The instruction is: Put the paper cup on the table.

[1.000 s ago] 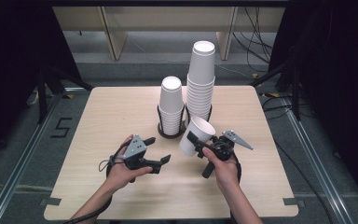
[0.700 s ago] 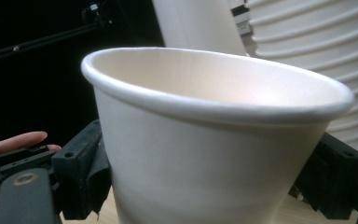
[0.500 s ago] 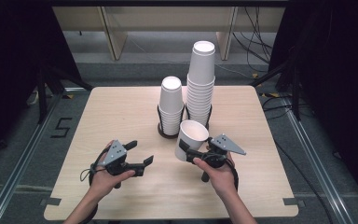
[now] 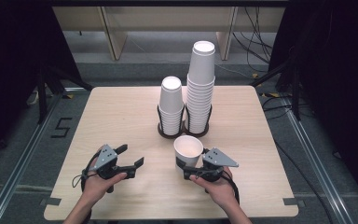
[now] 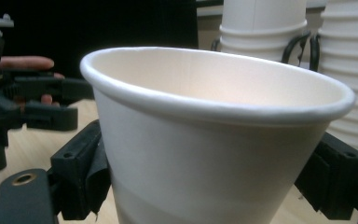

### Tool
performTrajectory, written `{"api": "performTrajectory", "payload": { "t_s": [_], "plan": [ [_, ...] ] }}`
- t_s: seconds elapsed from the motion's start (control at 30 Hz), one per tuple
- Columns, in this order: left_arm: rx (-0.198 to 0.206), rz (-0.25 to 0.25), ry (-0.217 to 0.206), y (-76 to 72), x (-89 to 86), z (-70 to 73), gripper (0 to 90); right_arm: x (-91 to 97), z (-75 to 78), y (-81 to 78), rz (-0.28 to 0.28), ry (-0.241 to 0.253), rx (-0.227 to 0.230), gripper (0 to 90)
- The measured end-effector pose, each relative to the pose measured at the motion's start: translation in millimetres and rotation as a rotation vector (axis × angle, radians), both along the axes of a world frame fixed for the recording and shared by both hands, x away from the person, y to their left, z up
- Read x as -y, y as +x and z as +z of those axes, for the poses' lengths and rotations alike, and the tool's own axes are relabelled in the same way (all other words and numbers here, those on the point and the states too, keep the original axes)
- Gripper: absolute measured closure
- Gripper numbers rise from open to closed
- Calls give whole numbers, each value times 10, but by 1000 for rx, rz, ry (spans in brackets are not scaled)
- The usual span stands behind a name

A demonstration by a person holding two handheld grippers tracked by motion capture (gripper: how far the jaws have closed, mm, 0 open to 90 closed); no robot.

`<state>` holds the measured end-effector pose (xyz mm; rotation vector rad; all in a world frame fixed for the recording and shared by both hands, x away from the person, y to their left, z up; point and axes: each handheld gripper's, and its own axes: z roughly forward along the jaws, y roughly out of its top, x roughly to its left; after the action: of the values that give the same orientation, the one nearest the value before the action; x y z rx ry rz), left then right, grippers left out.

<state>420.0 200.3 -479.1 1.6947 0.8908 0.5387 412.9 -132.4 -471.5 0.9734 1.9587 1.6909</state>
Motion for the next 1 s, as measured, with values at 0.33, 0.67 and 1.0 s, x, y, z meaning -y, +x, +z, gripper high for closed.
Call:
{"api": "performTrajectory", "payload": {
  "t_s": [0.33,0.67,1.0],
  "plan": [
    [-4,12,-14,-9,-9,-34,148,193,-128,-193,23,-116,40,156],
    [-16,21,-14,13,-33,-68,148,294,-212,-243,33,-202,33,148],
    [-21,10,-15,27,-20,-104,148,351,-228,-227,42,-224,28,4]
  ]
}}
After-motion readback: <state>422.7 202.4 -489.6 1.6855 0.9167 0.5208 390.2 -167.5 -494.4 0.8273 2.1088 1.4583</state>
